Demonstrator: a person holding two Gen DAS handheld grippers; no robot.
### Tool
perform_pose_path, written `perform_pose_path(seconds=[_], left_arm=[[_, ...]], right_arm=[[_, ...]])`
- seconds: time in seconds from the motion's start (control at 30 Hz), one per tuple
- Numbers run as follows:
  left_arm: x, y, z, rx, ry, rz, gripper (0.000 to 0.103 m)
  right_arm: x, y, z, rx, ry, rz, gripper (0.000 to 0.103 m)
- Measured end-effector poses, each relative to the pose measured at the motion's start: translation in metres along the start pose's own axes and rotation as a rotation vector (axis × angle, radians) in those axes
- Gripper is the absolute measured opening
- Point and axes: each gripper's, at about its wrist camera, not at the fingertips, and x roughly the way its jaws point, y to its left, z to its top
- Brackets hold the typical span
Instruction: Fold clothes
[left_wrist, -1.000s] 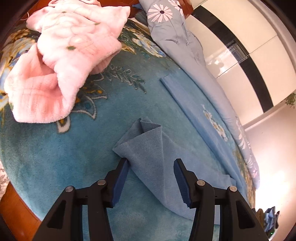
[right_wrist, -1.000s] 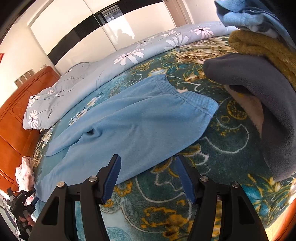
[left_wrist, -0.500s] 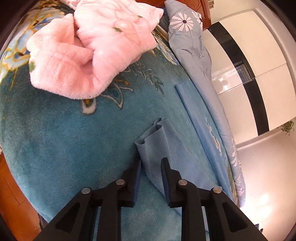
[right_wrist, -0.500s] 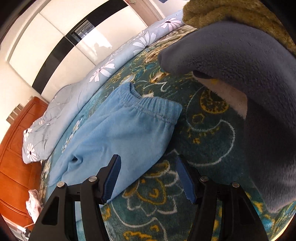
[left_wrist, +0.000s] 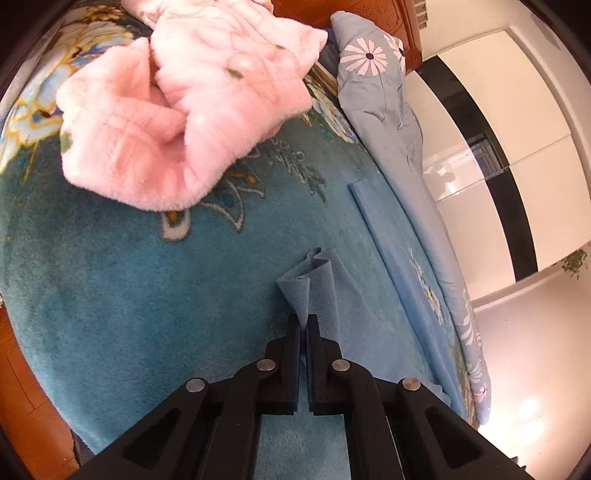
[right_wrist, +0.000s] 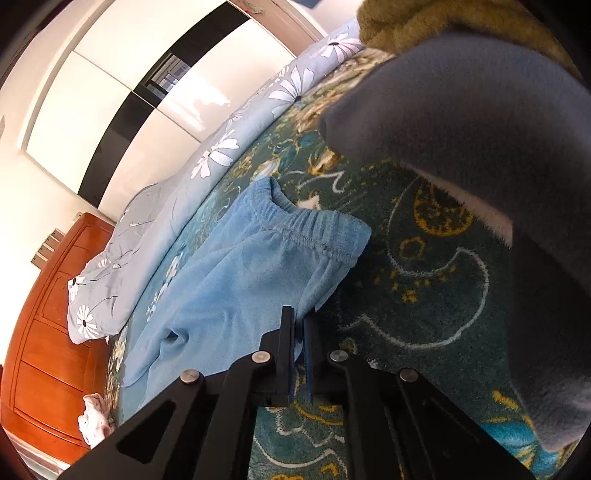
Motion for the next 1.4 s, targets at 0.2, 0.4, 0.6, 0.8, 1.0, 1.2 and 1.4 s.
perform_pose_path(seconds=[0.2, 0.4, 0.6, 0.8, 1.0, 1.2, 1.4], left_arm=[[-0.034, -0.005, 0.015, 0.008, -0.085, -0.034, 0.003], [-0.028, 0.006, 0.013, -0.015, -0.058, -0.012, 0.003], [-0.027, -0.014, 0.023, 0.045, -0.081, -0.023, 0.003], [-0.016, -0.057, 0.060, 0.101, -0.081, -0.055, 0.003], [0.029, -0.117, 0.108, 0.160, -0.046, 0.016, 0.003], [0.132, -0.169, 0.150, 0.253, 0.051, 0.189, 0.003], [0.248, -0.167, 0.160, 0.264, 0.171, 0.330, 0.003]], right_arm=[[-0.035, 0.024, -0.007, -0.107, -0.034, 0.103, 0.002], [-0.015, 0.015, -0.010, -0.046, 0.013, 0.069, 0.002], [-0.015, 0.027, 0.001, -0.071, -0.001, 0.088, 0.002], [-0.009, 0.057, 0.030, -0.113, -0.047, 0.110, 0.002], [0.026, 0.097, 0.071, -0.138, -0.070, 0.105, 0.002], [0.102, 0.124, 0.114, -0.150, -0.022, -0.001, 0.002], [0.189, 0.118, 0.129, -0.120, 0.091, -0.141, 0.002]])
